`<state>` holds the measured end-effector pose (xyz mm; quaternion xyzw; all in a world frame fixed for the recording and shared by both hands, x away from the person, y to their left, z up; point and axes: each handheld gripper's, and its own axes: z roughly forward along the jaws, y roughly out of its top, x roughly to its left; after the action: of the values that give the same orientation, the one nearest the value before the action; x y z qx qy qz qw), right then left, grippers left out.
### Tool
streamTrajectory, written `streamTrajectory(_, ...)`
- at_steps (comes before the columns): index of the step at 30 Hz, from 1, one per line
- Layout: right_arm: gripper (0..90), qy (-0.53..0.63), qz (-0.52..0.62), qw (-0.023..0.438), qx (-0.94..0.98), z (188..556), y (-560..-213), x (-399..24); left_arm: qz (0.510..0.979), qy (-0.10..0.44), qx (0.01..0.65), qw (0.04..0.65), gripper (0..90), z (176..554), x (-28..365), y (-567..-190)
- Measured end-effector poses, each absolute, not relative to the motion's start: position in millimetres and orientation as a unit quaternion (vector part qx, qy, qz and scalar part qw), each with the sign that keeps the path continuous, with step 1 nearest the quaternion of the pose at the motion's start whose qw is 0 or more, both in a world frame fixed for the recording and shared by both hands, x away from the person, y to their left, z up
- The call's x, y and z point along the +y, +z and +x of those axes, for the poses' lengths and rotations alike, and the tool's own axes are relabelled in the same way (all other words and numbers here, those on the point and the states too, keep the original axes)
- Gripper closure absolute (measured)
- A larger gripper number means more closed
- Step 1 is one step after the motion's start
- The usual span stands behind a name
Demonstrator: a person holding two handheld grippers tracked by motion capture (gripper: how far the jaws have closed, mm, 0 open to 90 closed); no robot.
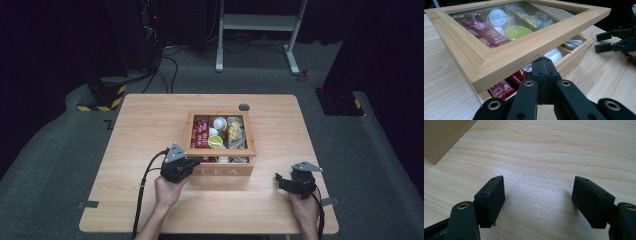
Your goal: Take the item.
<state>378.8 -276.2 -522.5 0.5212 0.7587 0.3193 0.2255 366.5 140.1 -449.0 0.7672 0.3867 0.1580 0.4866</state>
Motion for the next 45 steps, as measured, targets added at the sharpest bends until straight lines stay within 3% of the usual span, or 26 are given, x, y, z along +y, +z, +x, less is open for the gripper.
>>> streamTrajectory(16,24.4,0.319,0.515,0.223,0.764,376,-523,-271,0.77,0.139,0.389,0.486,90.0,377,139,-434)
streamTrajectory(19,29.5,0.316,0.505,0.21,0.776,373,-520,-270,0.774,0.147,0.385,0.48,90.0,378,138,-429)
streamTrajectory(20,36.3,0.32,0.495,0.209,0.781,371,-519,-267,0.774,0.151,0.384,0.479,90.0,379,137,-425)
streamTrajectory(26,44.0,0.356,0.449,0.196,0.795,364,-512,-258,0.768,0.147,0.382,0.494,90.0,384,138,-420)
streamTrajectory(35,46.5,0.452,0.387,0.178,0.784,356,-486,-236,0.771,0.159,0.375,0.49,90.0,392,137,-403)
streamTrajectory(45,43.9,0.514,0.337,0.156,0.773,372,-465,-204,0.764,0.154,0.374,0.502,90.0,401,140,-390)
